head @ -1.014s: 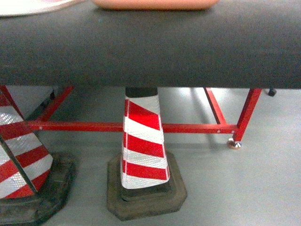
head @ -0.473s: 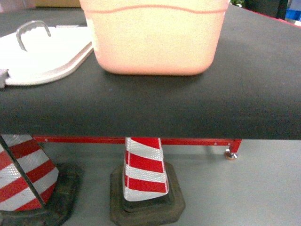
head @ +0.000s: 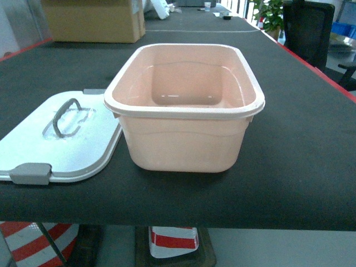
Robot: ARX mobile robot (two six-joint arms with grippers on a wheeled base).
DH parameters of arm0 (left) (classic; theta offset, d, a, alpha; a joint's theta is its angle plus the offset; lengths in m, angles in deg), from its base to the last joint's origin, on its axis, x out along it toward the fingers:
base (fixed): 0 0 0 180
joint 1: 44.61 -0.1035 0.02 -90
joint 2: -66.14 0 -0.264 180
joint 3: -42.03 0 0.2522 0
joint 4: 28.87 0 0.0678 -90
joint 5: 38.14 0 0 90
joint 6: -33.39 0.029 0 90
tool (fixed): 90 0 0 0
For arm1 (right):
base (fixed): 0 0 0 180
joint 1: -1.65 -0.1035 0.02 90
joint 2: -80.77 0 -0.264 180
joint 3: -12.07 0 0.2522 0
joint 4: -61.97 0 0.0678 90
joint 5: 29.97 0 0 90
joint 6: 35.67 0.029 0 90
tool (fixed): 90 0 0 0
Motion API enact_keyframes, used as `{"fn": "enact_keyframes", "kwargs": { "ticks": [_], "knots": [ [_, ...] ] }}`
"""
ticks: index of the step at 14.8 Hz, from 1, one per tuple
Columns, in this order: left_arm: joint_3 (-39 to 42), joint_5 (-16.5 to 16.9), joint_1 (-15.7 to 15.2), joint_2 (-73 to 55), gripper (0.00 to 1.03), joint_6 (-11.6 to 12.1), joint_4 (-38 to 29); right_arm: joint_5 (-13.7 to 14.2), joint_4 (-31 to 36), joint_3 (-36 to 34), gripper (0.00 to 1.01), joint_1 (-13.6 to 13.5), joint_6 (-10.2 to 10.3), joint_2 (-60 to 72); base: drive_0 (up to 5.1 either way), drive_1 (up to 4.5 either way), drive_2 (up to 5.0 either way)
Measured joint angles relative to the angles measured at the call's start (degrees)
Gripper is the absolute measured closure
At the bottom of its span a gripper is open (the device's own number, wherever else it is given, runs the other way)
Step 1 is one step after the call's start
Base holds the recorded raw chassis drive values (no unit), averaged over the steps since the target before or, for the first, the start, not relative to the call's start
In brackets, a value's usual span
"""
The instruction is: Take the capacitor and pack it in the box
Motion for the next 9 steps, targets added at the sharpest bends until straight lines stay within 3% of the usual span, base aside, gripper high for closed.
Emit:
{"fn": "enact_keyframes", "kwargs": {
  "ticks": [9],
  "knots": [
    [-0.02, 0.00, 0.00, 0.00, 0.59, 0.00, 0.33, 0.00, -0.28, 0.00, 0.03, 0.00, 0.00, 0.00, 0.0, 0.00, 0.0]
  ]
}}
